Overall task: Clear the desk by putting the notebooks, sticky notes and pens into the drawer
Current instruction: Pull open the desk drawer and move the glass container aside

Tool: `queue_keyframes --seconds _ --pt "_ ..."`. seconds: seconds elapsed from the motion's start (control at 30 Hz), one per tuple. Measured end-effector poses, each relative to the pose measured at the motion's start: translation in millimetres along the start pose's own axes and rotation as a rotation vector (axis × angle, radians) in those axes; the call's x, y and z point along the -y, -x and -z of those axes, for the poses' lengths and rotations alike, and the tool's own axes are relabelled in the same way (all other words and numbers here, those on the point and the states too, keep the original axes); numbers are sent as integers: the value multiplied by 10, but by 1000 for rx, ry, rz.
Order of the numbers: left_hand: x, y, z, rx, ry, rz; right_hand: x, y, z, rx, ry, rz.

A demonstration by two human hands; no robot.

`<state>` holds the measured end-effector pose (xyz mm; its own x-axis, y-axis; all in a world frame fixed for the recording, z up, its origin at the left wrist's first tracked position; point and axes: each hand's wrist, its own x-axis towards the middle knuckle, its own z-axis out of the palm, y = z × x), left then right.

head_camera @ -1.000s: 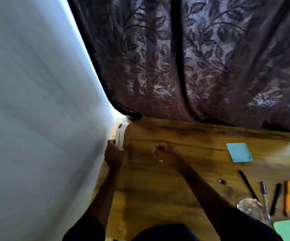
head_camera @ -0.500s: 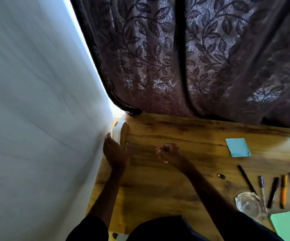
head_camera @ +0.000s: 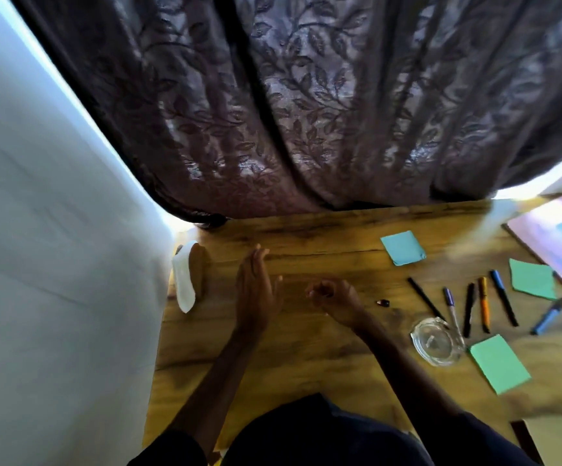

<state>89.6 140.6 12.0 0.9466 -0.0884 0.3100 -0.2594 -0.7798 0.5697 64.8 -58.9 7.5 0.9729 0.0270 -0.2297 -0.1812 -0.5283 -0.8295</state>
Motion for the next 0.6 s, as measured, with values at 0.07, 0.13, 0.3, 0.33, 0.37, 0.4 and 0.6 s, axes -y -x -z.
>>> queue_keyframes --seconds 0.07,0.13,0.3,0.33,0.37,0.4,0.6 --pt "-138 46 -121 138 25 -70 -99 155 112 -56 -17 -61" --pt "-270 109 -234 274 45 -132 -206 277 198 -73 -48 -152" --pt "-613 327 -495 490 39 -229 -462 627 418 -149 -120 -253" --pt "-679 365 -544 521 26 -248 -519 699 456 -158 -109 -274" --pt "-738 394 -597 557 7 -266 -582 765 483 -163 -86 -284" --pt "-806 418 -639 604 -14 -272 -645 819 505 -166 -65 -282" --pt "-1147 488 -887 836 -190 -247 -791 1067 636 -195 -25 -293"
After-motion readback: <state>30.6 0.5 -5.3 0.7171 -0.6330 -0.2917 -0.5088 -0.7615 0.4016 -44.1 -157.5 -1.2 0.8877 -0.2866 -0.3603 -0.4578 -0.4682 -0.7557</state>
